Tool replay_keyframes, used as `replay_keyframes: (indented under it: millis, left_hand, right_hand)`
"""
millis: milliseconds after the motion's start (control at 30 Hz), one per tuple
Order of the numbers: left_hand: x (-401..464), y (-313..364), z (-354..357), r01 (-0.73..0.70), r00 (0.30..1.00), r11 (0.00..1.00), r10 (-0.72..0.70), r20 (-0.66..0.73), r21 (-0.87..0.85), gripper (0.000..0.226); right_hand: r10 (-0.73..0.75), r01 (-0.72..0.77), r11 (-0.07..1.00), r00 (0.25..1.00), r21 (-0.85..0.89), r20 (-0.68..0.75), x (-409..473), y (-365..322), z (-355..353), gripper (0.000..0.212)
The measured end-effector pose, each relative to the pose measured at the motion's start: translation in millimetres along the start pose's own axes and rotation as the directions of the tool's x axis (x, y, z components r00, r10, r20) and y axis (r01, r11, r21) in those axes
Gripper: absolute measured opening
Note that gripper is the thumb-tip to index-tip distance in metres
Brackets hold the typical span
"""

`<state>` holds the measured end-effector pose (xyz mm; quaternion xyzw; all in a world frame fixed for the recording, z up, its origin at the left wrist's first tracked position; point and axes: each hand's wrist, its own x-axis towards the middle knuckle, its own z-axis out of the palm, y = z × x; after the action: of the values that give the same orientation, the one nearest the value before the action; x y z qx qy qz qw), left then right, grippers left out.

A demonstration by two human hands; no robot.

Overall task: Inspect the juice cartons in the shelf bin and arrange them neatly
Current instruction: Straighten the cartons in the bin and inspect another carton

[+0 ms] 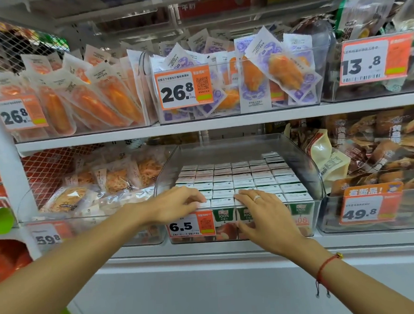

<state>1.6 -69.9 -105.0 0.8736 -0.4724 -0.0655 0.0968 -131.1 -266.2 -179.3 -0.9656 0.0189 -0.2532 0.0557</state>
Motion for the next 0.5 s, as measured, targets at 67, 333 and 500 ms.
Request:
replay_keyframes:
  millis: [67,333,500]
  left_hand:
    - [0.2,-2.4,0.1,-0.001,1.0,1.0,0.001,-0.007,-0.004,0.032]
    - [23.8,-9.1,-9.0,0.04,0.994,0.986,-0.023,-0.107,0.163,0.032]
    - [43.4,-8.5,-25.7,-0.018,0.996,0.948,-0.011,0.088,0.319,0.035]
  right_hand:
    - [0.003,-0.003,1.0,1.0,0.0,-0.01,0.4,-1.0,-0.5,0.059]
    - [-0.005,0.005,1.0,1.0,-0.027,0.006,1.1,-1.9,-3.7,0.06]
    - [0.0,0.0,1.0,1.0,-0.031,0.006,-0.3,-2.5,-2.9,0.059]
